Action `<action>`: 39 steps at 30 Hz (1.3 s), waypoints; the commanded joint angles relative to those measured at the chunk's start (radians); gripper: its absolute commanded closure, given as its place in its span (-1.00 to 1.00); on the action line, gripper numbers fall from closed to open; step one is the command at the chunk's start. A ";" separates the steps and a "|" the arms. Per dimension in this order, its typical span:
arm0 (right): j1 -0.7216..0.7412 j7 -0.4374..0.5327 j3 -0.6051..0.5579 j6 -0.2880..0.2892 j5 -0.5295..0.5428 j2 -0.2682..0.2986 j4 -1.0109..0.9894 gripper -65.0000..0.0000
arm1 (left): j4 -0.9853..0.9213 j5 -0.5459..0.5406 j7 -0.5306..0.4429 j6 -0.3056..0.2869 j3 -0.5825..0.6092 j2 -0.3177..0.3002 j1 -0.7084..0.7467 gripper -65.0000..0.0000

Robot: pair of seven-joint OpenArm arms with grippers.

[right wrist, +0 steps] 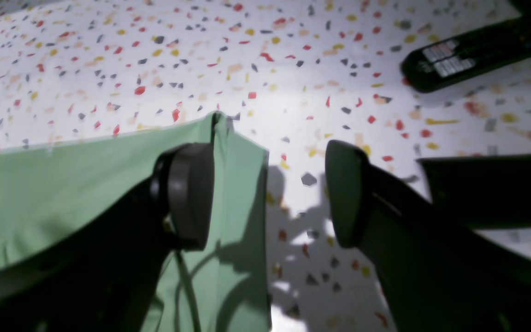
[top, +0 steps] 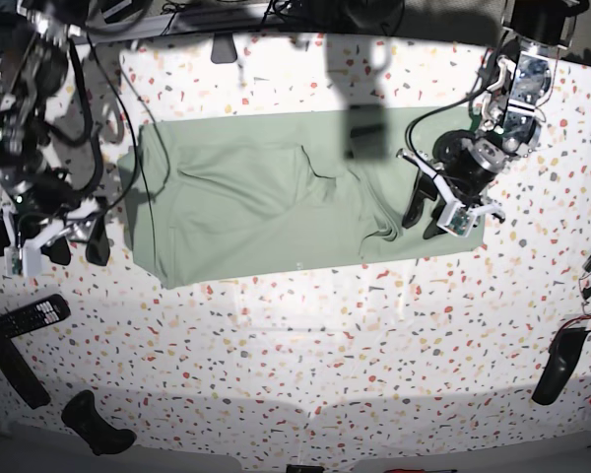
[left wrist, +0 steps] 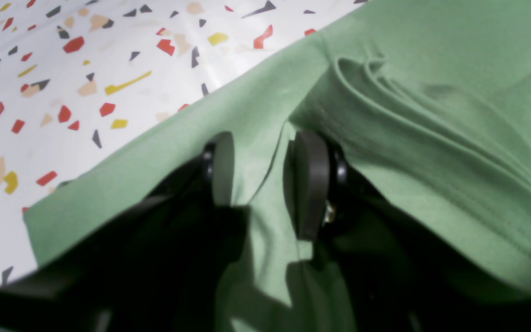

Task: Fold the T-shirt properly
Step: 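Release the folded end and lift the left gripper off the shirt, then grasp the shirt's collar end with the right gripper and the folded edge with the left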

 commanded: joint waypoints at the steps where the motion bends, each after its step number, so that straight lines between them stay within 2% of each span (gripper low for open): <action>1: 0.047 0.002 0.003 0.001 0.014 0.014 -0.033 -0.13 | 0.000 0.032 0.062 0.004 0.001 -0.006 0.003 0.40; 7: 0.227 -0.034 0.003 0.013 0.014 0.014 -0.355 -0.13 | 0.000 0.031 0.069 0.004 0.001 -0.006 0.003 0.40; 11: 0.307 -0.033 0.003 0.114 0.015 0.013 -0.547 -0.13 | 0.000 0.002 0.081 0.004 0.001 -0.006 0.003 0.40; 15: 0.342 -0.033 0.003 0.123 0.026 0.013 -0.687 -0.13 | 0.000 -0.013 0.081 0.004 0.001 -0.006 0.003 0.40; 17: 0.339 -0.052 0.003 0.123 0.064 0.013 -0.713 -0.13 | 0.000 -0.013 0.082 0.004 0.001 -0.006 0.003 0.40; 22: 0.334 -0.188 0.003 0.123 0.192 0.013 -0.717 -0.13 | 0.000 -0.013 0.084 0.004 0.001 -0.006 0.003 0.40; 25: 0.334 -0.233 0.003 0.123 0.254 0.013 -0.717 -0.13 | 0.000 -0.013 0.084 0.004 0.001 -0.006 0.003 0.40; 39: 0.334 -0.282 -0.014 0.123 0.263 0.010 -0.717 -0.13 | 0.000 -0.013 0.084 0.004 0.001 -0.006 0.003 0.40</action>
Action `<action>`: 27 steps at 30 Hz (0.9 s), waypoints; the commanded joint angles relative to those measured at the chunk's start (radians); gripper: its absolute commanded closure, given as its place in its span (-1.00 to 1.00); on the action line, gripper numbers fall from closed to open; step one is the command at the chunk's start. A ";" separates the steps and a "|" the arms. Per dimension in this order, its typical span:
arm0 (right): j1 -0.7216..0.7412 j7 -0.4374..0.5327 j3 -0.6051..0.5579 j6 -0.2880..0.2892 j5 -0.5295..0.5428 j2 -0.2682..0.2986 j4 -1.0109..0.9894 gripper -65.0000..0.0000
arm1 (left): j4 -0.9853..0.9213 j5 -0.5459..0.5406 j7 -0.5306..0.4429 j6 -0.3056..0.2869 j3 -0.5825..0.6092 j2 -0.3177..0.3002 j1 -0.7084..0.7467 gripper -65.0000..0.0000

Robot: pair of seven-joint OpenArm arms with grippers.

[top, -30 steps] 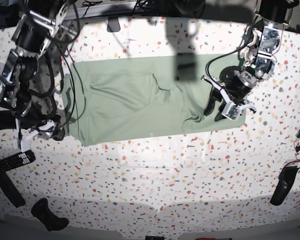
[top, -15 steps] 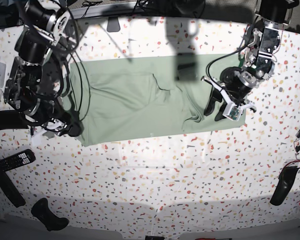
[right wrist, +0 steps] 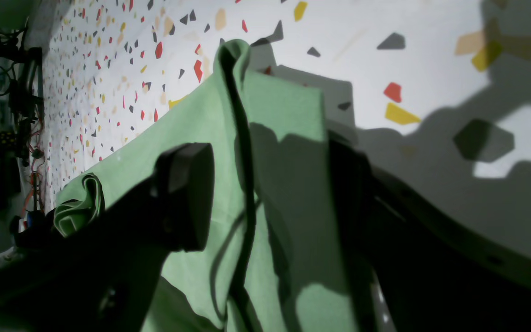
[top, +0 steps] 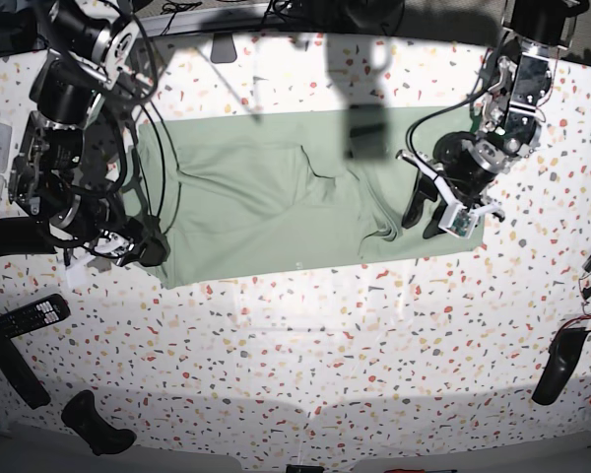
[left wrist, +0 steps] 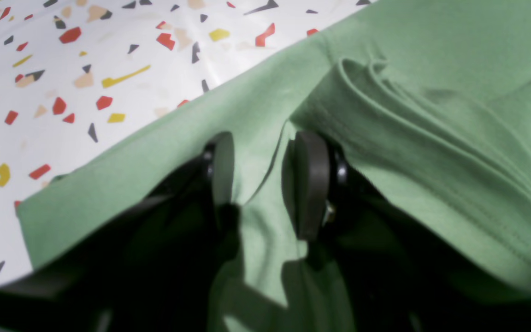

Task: Fold the T-shirt properly
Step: 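Grasp the shirt's collar end with the right gripper and the folded edge with the left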

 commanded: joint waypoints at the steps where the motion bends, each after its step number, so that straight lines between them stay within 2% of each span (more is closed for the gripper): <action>1: 0.016 -0.017 -0.019 0.008 0.008 0.009 0.009 -0.13 | 0.000 0.029 0.061 0.005 0.001 -0.006 0.003 0.40; 9: 0.017 0.003 -0.212 0.008 0.006 0.010 0.009 -0.13 | 0.000 0.029 0.062 0.005 0.001 -0.006 0.003 0.40; 11: 0.017 0.010 -0.236 0.008 0.006 0.010 0.009 -0.07 | 0.000 0.027 0.062 0.005 0.001 -0.006 0.003 0.40; 13: 0.017 0.010 -0.243 0.008 0.001 0.010 0.009 0.12 | 0.000 0.010 0.062 0.005 0.001 -0.006 0.003 0.40; 15: 0.019 0.014 -0.241 0.008 -0.006 0.011 0.009 0.49 | 0.005 0.010 0.061 0.005 0.001 -0.005 0.003 0.40; 17: 0.023 0.019 -0.240 0.008 -0.005 0.015 0.009 0.95 | 0.019 0.010 0.062 0.005 0.001 -0.006 0.003 0.40; 18: 0.025 0.021 -0.241 0.008 -0.005 0.016 0.009 1.00 | 0.028 0.010 0.062 0.005 0.001 -0.006 0.003 0.40; 22: 0.034 0.021 -0.241 0.008 -0.015 0.023 0.009 1.00 | 0.086 0.000 0.067 0.005 0.001 -0.006 0.003 0.40; 27: 0.048 0.022 -0.241 0.008 -0.054 0.048 0.009 1.00 | 0.183 -0.092 0.089 0.005 0.001 -0.006 0.003 0.40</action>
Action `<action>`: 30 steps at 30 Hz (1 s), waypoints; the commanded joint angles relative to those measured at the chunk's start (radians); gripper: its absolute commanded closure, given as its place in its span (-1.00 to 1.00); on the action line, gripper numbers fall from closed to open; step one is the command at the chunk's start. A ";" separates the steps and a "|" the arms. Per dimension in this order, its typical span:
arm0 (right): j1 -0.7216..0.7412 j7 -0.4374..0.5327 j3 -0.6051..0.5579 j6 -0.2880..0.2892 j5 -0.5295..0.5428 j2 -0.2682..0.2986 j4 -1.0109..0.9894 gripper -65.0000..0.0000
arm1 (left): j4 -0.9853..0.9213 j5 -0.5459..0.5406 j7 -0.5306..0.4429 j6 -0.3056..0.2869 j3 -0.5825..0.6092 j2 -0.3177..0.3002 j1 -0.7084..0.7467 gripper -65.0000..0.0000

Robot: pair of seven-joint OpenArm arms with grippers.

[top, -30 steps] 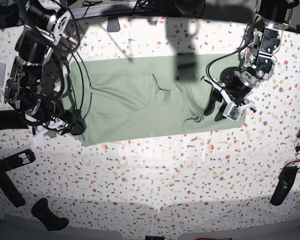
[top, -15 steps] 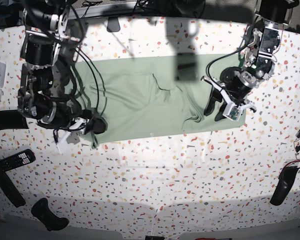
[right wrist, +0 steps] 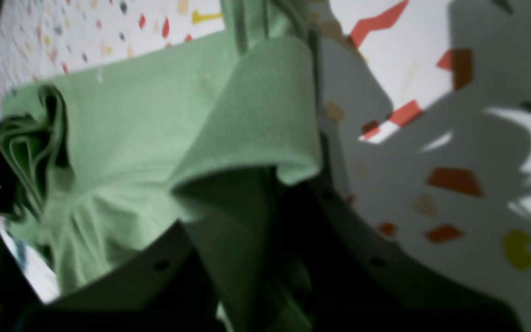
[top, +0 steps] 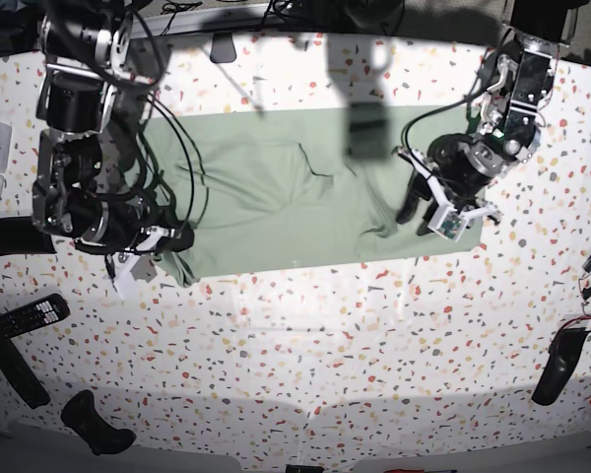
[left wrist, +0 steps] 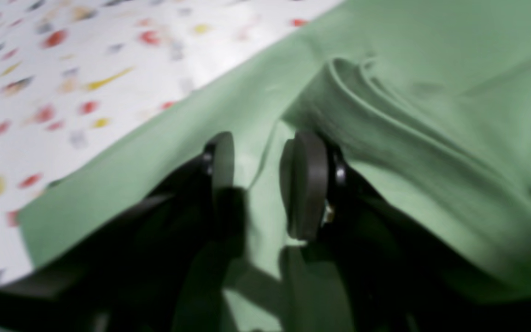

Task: Fold the T-shirt properly
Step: 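Grasp the shirt's collar end with the right gripper and the folded edge with the left, then lift and swing the shirt with both grippers, folding it over onto itself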

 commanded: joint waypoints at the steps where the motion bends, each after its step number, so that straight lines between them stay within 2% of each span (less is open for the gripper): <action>1: 0.027 0.006 0.002 0.006 0.002 0.025 0.011 1.00 | 0.041 -0.027 -0.024 -0.002 -0.004 -0.006 -0.012 0.40; 7: 0.055 0.013 0.002 0.006 0.003 0.078 0.011 1.00 | 0.162 -0.113 0.042 -0.002 -0.004 -0.005 -0.012 0.40; 10: 0.073 0.028 0.002 0.006 0.003 0.104 0.011 1.00 | 0.221 -0.112 0.127 -0.002 -0.004 -0.006 -0.012 0.40; 12: 0.088 0.039 0.002 0.006 0.003 0.121 0.011 1.00 | 0.270 -0.126 0.248 -0.002 -0.004 -0.006 -0.011 0.40; 14: 0.105 0.044 0.002 0.006 0.003 0.135 0.011 1.00 | 0.336 -0.190 0.417 -0.002 -0.004 -0.006 -0.003 0.40; 16: 0.122 0.043 0.002 0.006 0.011 0.143 0.011 1.00 | 0.410 -0.242 0.526 -0.002 -0.004 -0.006 0.025 0.40; 18: 0.138 0.031 0.002 0.006 0.043 0.142 0.011 1.00 | 0.481 -0.237 0.563 -0.002 -0.004 -0.006 0.072 0.40; 21: 0.154 -0.022 0.002 0.006 0.151 0.142 0.012 1.00 | 0.544 -0.178 0.547 0.004 -0.004 -0.006 0.150 0.40; 23: 0.154 -0.068 0.002 0.006 0.241 0.141 0.018 1.00 | 0.550 -0.121 0.535 0.050 -0.004 -0.005 0.193 0.40; 25: 0.154 -0.077 0.002 0.006 0.294 0.136 0.028 1.00 | 0.549 -0.023 0.529 0.149 -0.004 -0.005 0.232 0.40; 28: 0.154 -0.077 0.002 0.006 0.303 0.119 0.050 1.00 | 0.549 0.145 0.515 0.330 -0.004 -0.006 0.278 0.40; 30: 0.154 -0.078 0.002 0.006 0.312 0.107 0.069 1.00 | 0.549 0.206 0.521 0.385 -0.004 -0.006 0.294 0.40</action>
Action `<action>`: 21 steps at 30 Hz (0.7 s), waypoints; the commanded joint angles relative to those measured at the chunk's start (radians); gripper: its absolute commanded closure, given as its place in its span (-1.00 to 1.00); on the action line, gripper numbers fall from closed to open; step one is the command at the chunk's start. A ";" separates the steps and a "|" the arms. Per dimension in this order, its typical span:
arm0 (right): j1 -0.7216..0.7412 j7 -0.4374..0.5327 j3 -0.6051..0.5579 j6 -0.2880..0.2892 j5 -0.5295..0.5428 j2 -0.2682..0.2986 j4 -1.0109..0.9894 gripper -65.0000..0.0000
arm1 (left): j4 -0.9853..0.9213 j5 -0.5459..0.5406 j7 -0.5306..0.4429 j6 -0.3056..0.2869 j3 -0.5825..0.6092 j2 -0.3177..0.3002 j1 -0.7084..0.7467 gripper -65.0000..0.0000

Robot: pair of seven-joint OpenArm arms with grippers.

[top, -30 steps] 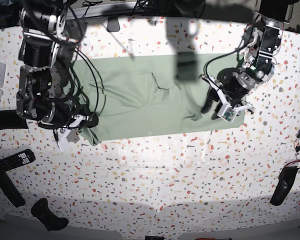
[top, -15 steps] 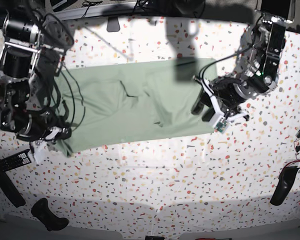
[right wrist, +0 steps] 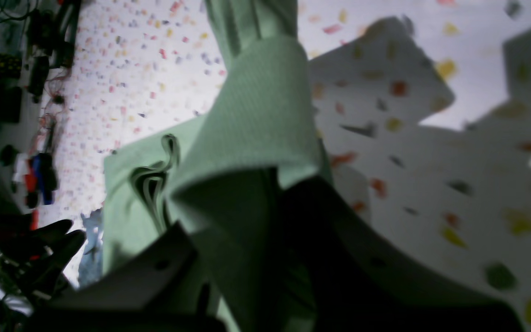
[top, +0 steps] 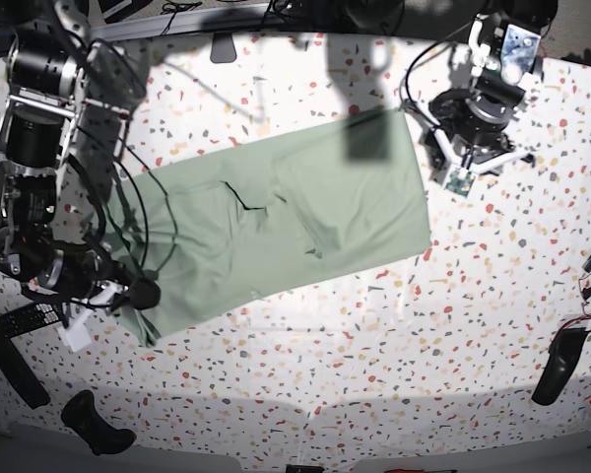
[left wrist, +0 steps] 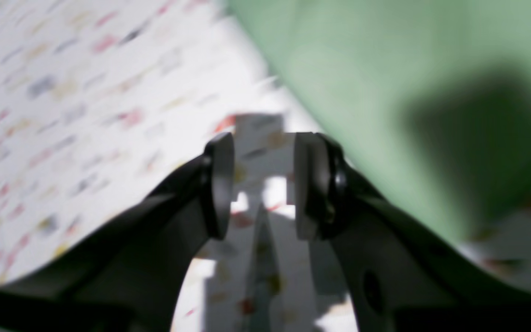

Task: Fold the T-shirt properly
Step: 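Lift and swing the shirt with both grippers, folding it over onto itself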

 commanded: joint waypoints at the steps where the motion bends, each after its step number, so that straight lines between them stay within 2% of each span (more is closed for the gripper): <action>1: 0.033 0.016 0.005 0.009 0.047 0.005 0.031 1.00 | 0.019 0.009 -0.020 0.006 -0.003 -0.005 0.000 0.40; 7: 0.033 0.014 0.005 0.009 0.051 -0.049 0.102 1.00 | 0.019 -0.001 -0.031 0.005 -0.003 -0.003 0.000 0.40; 9: 0.033 0.014 0.004 0.009 0.051 -0.071 0.122 1.00 | 0.016 -0.040 -0.041 0.004 -0.003 0.000 0.000 0.40; 12: 0.033 0.013 0.004 0.009 0.051 -0.109 0.148 1.00 | -0.002 -0.105 -0.058 -0.036 -0.003 0.002 0.000 0.40; 21: 0.033 0.013 0.003 0.009 0.051 -0.233 0.160 1.00 | -0.106 -0.087 -0.085 -0.048 -0.003 0.082 -0.005 0.40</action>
